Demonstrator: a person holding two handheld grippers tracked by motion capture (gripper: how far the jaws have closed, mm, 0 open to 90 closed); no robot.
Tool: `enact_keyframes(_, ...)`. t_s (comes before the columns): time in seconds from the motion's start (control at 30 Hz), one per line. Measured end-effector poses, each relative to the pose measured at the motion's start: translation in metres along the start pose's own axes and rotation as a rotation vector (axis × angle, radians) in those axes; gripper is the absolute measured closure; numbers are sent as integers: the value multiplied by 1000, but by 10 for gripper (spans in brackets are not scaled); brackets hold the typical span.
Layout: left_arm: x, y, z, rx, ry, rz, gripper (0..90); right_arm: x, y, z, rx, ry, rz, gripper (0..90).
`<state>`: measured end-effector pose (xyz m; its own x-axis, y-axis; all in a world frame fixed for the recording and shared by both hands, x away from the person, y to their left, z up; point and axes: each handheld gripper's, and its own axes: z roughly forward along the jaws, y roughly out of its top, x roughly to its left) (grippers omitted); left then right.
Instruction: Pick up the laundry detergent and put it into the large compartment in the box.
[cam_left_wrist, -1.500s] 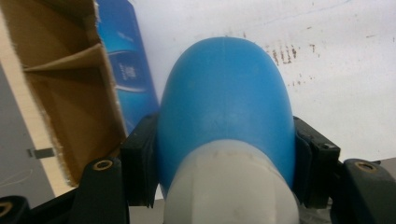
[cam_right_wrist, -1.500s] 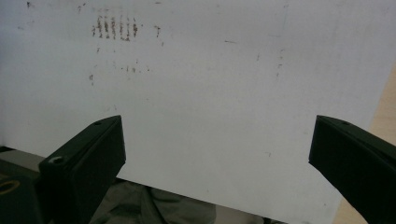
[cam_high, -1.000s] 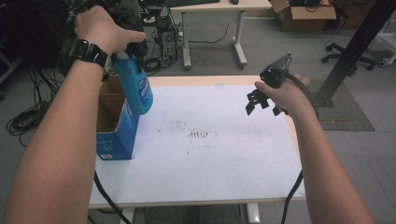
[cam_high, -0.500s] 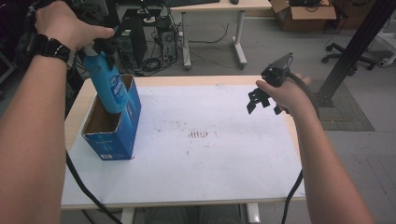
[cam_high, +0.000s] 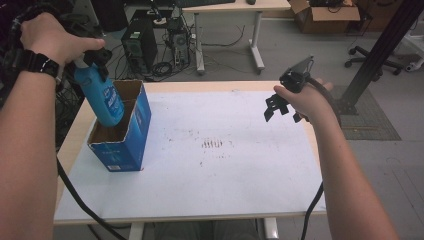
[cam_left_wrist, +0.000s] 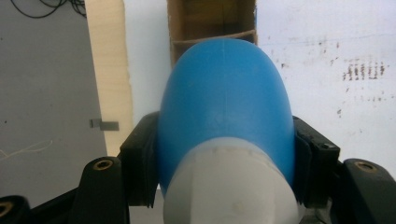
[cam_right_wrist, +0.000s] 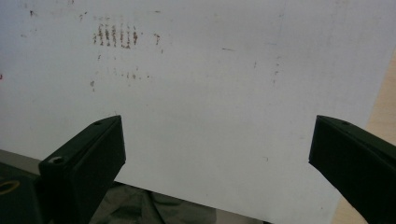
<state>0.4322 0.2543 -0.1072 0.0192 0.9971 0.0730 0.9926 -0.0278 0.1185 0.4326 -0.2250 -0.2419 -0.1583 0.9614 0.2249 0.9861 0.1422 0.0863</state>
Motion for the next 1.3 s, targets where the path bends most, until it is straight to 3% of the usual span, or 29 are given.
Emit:
enact_keyframes(0.73,4,-5,81,60,-21,-6,375,-5,-2,11,11,2,7,37)
enact_keyframes(1.3,0,-8,125,104,-21,10,375,-2,0,19,22,5,2,37)
